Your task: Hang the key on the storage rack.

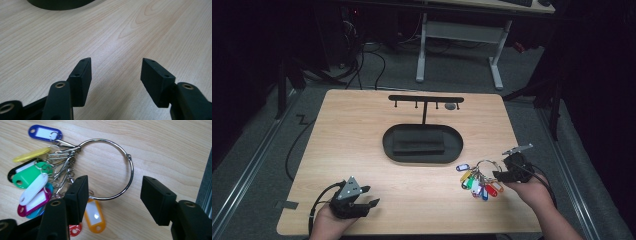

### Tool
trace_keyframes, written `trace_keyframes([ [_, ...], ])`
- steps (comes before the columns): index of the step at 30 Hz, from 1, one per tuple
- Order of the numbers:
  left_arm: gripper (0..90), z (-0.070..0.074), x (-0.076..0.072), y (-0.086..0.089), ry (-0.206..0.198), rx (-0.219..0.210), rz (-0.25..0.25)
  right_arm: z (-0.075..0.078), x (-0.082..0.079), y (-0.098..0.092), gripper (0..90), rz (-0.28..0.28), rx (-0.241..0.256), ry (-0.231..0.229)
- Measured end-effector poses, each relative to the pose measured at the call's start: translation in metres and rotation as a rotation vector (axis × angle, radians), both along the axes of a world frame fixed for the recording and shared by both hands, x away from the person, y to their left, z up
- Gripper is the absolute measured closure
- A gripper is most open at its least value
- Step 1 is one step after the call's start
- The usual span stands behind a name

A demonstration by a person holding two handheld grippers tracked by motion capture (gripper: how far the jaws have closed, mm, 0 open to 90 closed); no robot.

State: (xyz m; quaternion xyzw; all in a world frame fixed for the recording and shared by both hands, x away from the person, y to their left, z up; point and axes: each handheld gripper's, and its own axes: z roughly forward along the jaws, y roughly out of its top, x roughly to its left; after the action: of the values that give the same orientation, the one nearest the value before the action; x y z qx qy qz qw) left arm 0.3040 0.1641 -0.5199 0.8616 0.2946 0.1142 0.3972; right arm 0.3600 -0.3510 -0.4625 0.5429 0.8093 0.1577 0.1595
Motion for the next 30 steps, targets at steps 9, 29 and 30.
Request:
trace_keyframes([
  [9, 41.7, -0.001, 0.002, 0.005, 0.012, -0.006, 0.001, -0.007, 0.037, -0.008, 41.2, -0.006, -0.036, 0.186],
  [29, 41.8, -0.002, -0.007, -0.006, -0.023, 0.047, -0.076, -0.013, 0.077, -0.013, 58.2, -0.015, -0.014, 0.408],
  [30, 41.8, -0.002, -0.007, -0.006, -0.022, 0.046, -0.076, -0.014, 0.078, -0.013, 58.7, -0.021, -0.01, 0.417],
])
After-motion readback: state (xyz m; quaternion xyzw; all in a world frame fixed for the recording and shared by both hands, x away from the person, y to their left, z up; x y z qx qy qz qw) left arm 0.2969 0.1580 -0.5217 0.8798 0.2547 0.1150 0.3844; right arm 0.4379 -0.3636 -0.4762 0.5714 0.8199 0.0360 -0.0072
